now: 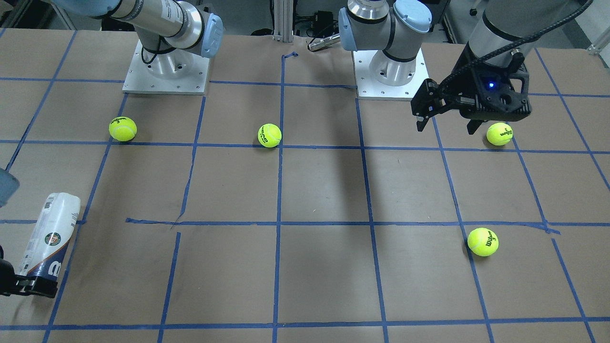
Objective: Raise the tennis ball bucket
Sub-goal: 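Close the right gripper on the can's rim, then carry the can with the right gripper toward the table center, then release the can lying on its side and raise the right gripper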
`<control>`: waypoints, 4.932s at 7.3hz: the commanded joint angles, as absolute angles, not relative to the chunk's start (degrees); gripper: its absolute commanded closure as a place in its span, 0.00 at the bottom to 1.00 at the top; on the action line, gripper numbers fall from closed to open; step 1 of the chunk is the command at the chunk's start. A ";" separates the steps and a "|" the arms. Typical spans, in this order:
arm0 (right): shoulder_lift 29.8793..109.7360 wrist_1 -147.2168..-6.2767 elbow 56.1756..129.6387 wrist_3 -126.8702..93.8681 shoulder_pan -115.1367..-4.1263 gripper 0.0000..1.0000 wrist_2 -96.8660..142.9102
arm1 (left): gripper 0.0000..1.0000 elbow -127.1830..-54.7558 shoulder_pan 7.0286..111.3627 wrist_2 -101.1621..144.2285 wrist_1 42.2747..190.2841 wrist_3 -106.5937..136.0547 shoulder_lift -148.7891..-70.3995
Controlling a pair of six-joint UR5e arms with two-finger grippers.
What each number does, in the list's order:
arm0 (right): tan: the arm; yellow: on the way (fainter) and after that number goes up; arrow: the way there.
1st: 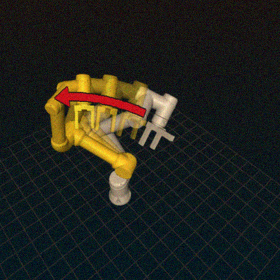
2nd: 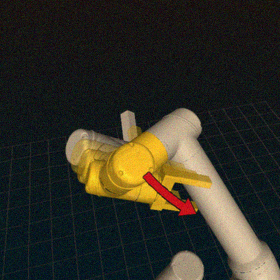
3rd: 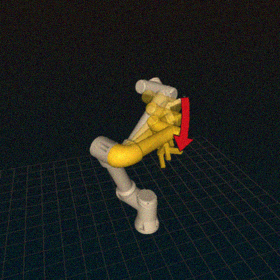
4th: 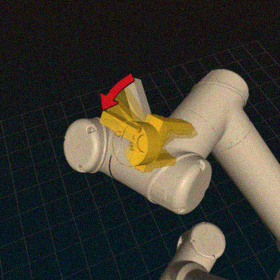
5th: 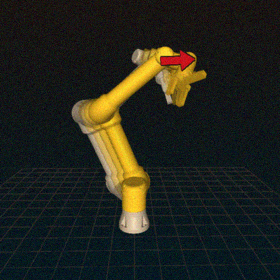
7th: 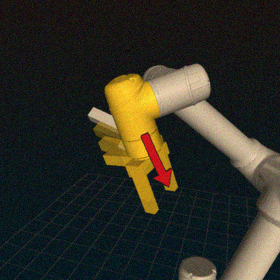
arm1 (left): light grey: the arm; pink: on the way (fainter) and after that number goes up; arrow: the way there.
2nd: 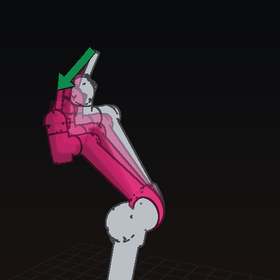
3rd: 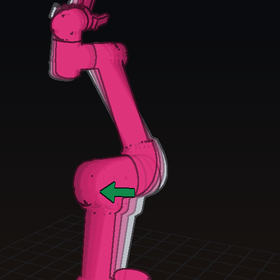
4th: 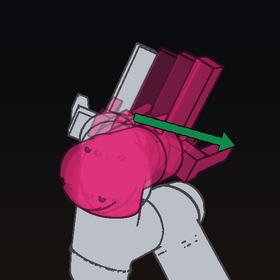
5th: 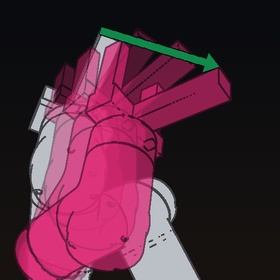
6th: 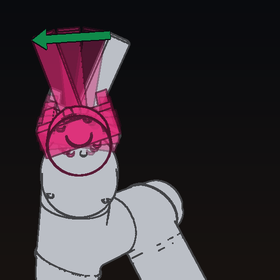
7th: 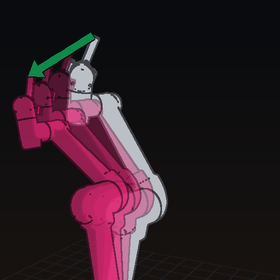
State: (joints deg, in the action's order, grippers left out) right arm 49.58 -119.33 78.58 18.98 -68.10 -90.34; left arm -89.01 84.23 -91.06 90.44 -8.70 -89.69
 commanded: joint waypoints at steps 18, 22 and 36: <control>60.32 -124.09 81.65 49.54 -113.43 0.70 -93.08 | 0.00 -88.15 79.54 -90.97 90.44 -13.80 -88.33; 54.23 -132.71 82.18 58.54 -118.55 0.69 -90.52 | 0.00 -88.07 79.45 -90.97 90.44 -13.80 -88.24; 72.73 -105.09 82.26 43.59 -97.59 0.00 -85.95 | 0.00 -90.26 74.01 -90.09 89.65 -11.96 -93.59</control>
State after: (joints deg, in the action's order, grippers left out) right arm 67.17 -113.32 82.11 51.58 -101.97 -85.77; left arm -89.92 75.73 -90.38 90.10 -12.63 -91.85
